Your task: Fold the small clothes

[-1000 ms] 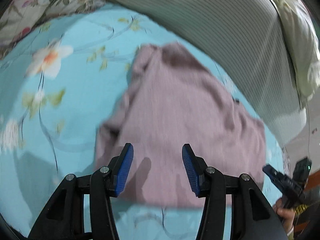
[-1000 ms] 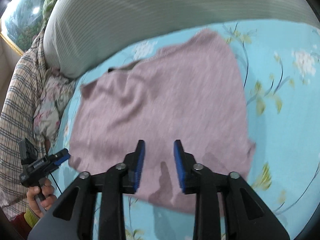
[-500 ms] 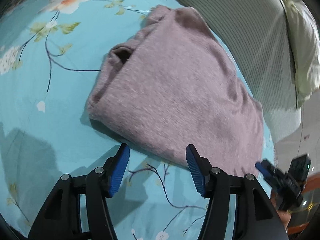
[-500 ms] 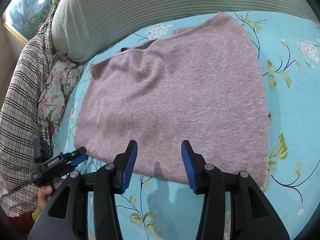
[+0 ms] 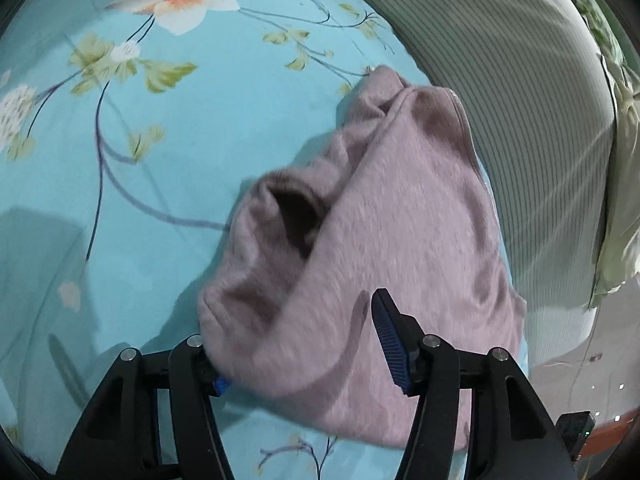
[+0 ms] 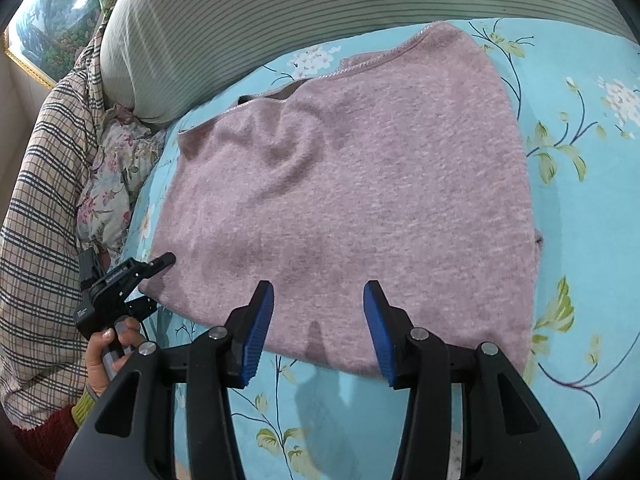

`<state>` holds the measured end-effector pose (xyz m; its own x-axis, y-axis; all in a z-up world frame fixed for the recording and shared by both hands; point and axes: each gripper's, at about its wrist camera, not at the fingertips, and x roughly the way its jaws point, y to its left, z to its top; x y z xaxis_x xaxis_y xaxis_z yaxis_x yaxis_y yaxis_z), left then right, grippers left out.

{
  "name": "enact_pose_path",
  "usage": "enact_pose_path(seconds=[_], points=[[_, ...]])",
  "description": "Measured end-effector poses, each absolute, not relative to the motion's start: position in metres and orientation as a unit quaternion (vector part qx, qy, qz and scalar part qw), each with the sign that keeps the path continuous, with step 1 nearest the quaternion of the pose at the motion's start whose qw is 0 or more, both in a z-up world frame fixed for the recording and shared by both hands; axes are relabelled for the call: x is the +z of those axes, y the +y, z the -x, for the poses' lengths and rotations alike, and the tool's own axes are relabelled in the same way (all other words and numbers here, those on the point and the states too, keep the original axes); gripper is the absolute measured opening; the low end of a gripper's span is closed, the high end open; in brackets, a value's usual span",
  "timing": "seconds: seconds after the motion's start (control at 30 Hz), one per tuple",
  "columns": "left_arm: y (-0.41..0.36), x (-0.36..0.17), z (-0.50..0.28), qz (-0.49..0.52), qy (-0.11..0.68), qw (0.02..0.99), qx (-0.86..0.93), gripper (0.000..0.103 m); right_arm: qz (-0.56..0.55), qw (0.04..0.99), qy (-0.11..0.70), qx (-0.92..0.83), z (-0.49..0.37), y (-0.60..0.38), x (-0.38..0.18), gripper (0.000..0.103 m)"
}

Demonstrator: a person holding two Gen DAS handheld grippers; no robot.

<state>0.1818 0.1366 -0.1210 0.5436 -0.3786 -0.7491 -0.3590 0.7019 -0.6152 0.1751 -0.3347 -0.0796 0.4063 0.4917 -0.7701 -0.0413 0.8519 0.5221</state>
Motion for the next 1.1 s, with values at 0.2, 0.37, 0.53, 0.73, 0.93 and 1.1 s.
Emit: enact_pose_path(seconds=[0.2, 0.37, 0.53, 0.73, 0.93, 1.1], points=[[0.132, -0.096, -0.188, 0.350, 0.462, 0.815, -0.023, 0.007, -0.233, 0.811, 0.509, 0.170, -0.184, -0.346, -0.076, 0.048], [0.080, -0.046, -0.193, 0.280, 0.438, 0.847, -0.110, 0.006, -0.267, 0.805, 0.499, 0.177, -0.196, -0.364, -0.072, 0.048], [0.010, -0.023, -0.198, 0.209, 0.437, 0.851, -0.201, 0.006, -0.326, 0.789, 0.483, 0.198, -0.216, -0.381, -0.067, 0.048], [-0.057, -0.045, -0.192, 0.133, 0.477, 0.823, -0.278, 0.006, -0.341, 0.750, 0.508, 0.251, -0.250, -0.364, -0.077, 0.061], [-0.074, -0.065, -0.190, 0.119, 0.499, 0.810, -0.283, 0.006, -0.338, 0.736, 0.523, 0.266, -0.282, -0.334, -0.096, 0.065], [-0.068, -0.063, -0.192, 0.129, 0.497, 0.810, -0.283, 0.006, -0.329, 0.738, 0.522, 0.273, -0.314, -0.311, -0.096, 0.065]])
